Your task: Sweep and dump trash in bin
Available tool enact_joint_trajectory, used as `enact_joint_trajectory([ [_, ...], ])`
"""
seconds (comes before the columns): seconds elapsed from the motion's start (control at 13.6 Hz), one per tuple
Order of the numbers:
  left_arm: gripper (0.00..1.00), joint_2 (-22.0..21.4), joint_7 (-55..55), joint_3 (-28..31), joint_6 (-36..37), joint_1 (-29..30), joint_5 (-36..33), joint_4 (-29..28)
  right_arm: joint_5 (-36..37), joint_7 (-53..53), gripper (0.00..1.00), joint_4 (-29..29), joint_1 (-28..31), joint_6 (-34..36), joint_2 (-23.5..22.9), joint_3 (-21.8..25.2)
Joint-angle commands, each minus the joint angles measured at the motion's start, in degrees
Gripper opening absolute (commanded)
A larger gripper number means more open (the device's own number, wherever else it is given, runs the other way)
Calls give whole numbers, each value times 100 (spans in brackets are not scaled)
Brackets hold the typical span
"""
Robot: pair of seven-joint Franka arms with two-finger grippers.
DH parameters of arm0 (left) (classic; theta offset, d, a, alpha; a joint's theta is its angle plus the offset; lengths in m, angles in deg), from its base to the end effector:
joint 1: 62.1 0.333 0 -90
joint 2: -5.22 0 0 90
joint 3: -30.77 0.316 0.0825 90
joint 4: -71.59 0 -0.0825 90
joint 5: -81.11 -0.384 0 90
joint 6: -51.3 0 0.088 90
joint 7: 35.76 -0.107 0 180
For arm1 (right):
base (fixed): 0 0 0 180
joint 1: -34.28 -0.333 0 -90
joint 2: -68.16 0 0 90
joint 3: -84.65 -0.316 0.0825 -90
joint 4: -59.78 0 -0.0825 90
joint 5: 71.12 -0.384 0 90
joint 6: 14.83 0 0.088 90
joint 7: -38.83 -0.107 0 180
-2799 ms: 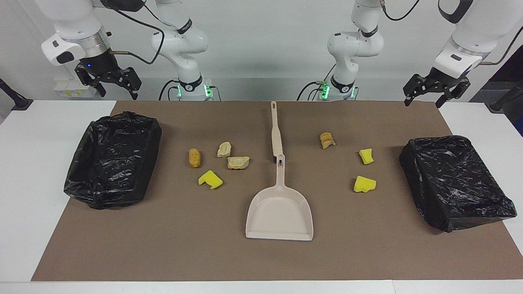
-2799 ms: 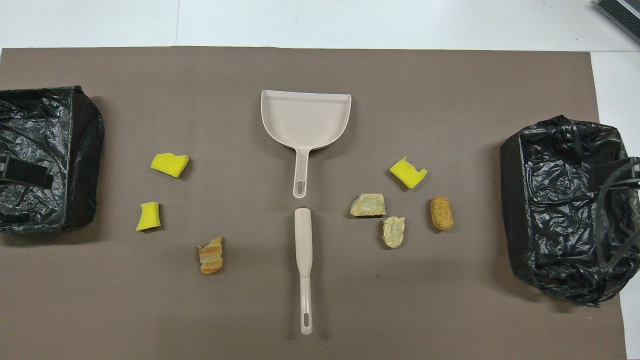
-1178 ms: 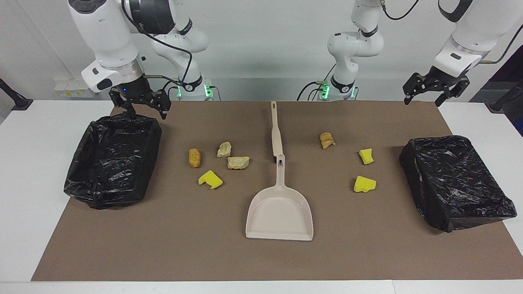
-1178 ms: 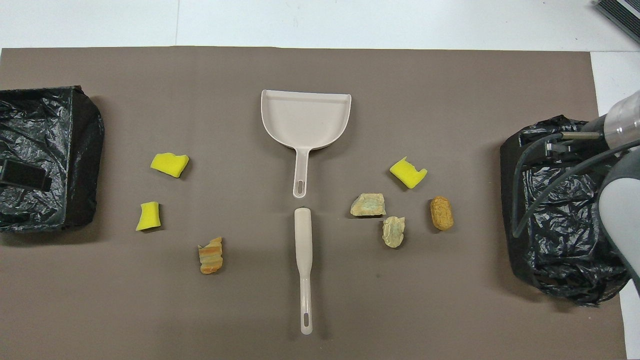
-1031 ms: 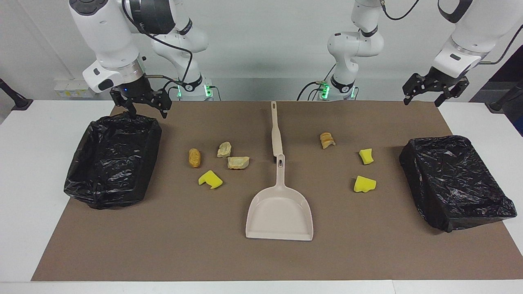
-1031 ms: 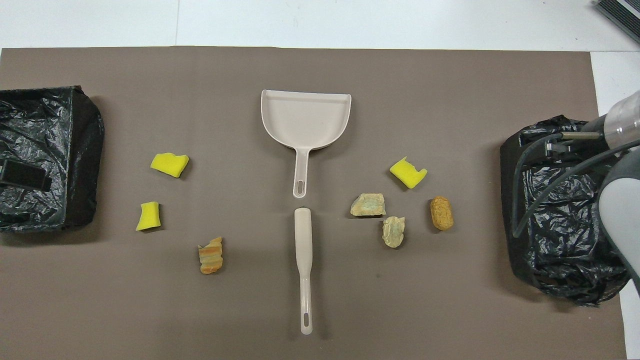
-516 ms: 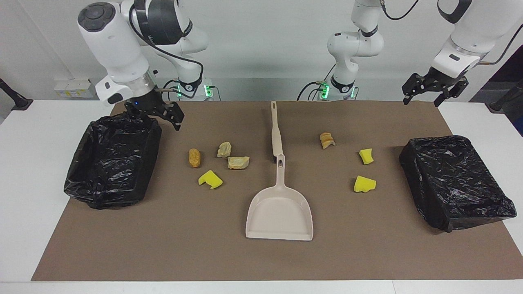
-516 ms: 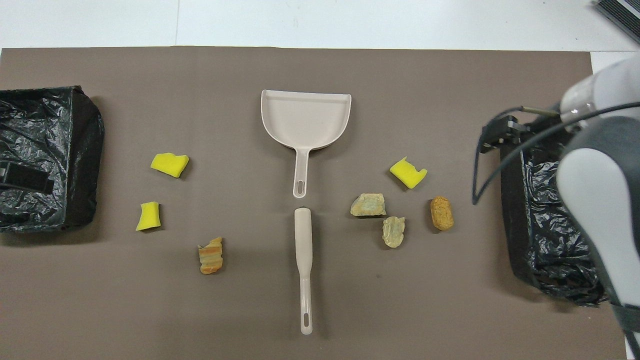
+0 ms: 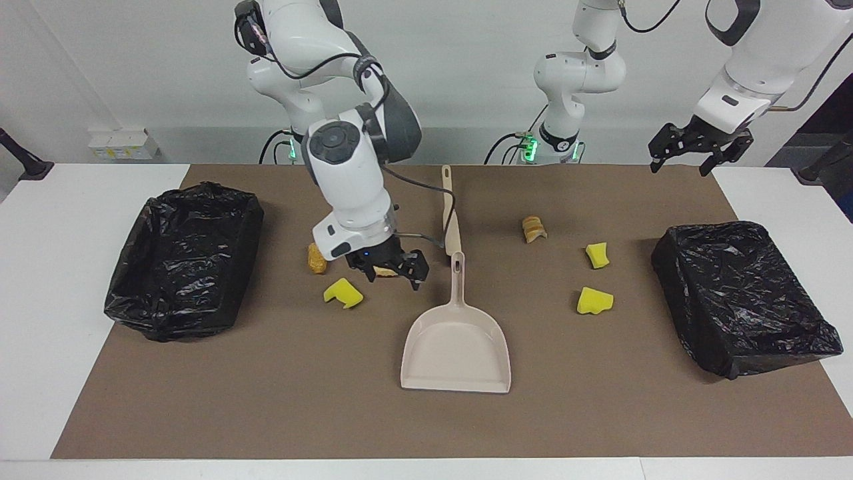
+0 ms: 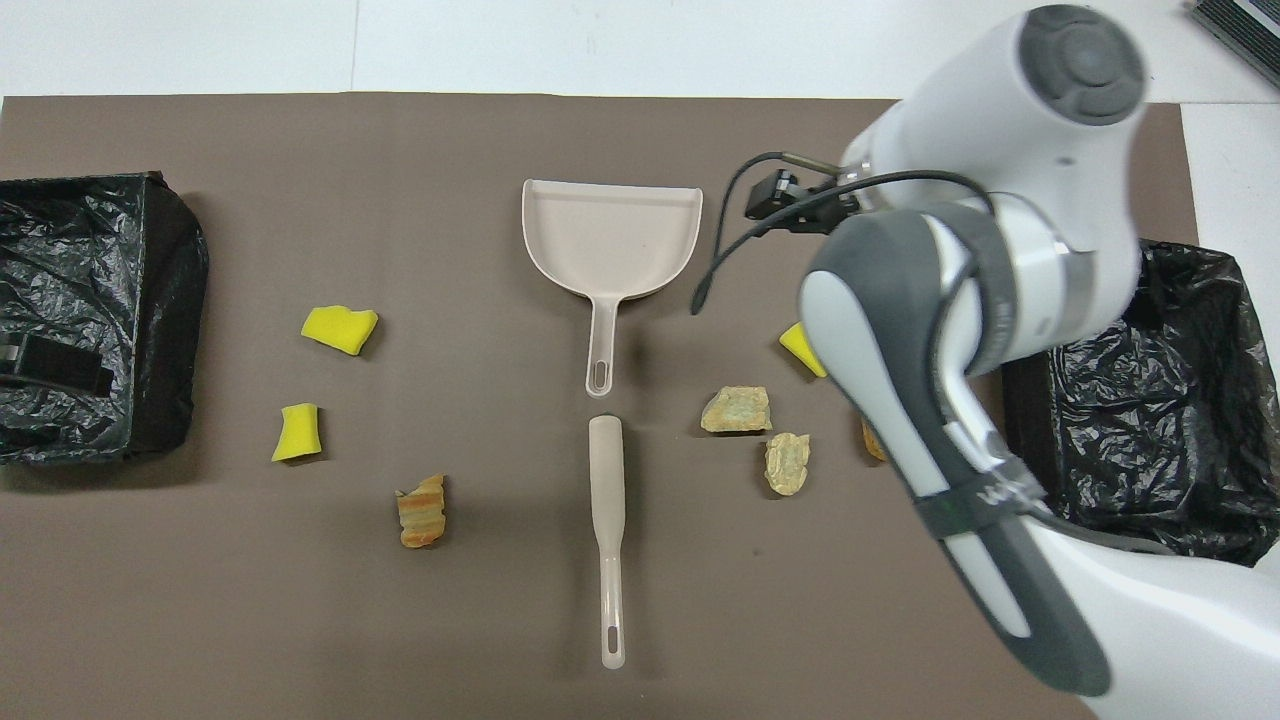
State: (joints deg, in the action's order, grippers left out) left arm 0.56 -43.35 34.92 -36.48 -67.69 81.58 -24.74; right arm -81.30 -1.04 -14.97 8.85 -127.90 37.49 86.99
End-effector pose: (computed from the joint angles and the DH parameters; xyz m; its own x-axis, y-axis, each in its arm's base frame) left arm 0.5232 -0.0125 0.6131 0.9853 -0.1578 -0.0656 -0.1566 -0.9874 0.0229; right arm 0.6607 0.3011 0.4468 0.9411 -0.3380 0.0029 -0.3308 -0.9228 -0.1977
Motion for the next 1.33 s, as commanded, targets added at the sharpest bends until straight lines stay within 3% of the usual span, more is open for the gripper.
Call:
enact_joint_trajectory([
  [0.0,100,-490,-23,-11,-755,-30,320,-1033,-125,-494,100,233,-408,-311,-482,-6],
  [0.29,100,-913,-32,-38,-1995,-231,585,-2291,-19,2,100,13,-612,-408,-580,-15],
  [0.59,100,-1343,-41,-38,-2795,-503,919,-3196,77,207,100,-127,-708,-795,-765,-23],
  [0.96,100,-1546,-24,-55,-3034,-960,954,-3707,103,278,100,-391,-928,-805,-695,-15],
  [1.03,100,-1599,-15,-38,-3165,-1101,954,-3891,103,339,90,-444,-929,-796,-686,-15],
  [1.1,100,-1651,-15,-55,-3297,-1129,946,-4024,103,417,71,-453,-920,-787,-686,-15],
  [1.18,100,-1678,-23,-55,-3333,-1146,954,-4095,103,427,44,-453,-920,-787,-686,-15],
  [1.25,100,-1687,-15,-55,-3325,-1155,954,-4095,103,427,37,-435,-920,-787,-686,-15],
])
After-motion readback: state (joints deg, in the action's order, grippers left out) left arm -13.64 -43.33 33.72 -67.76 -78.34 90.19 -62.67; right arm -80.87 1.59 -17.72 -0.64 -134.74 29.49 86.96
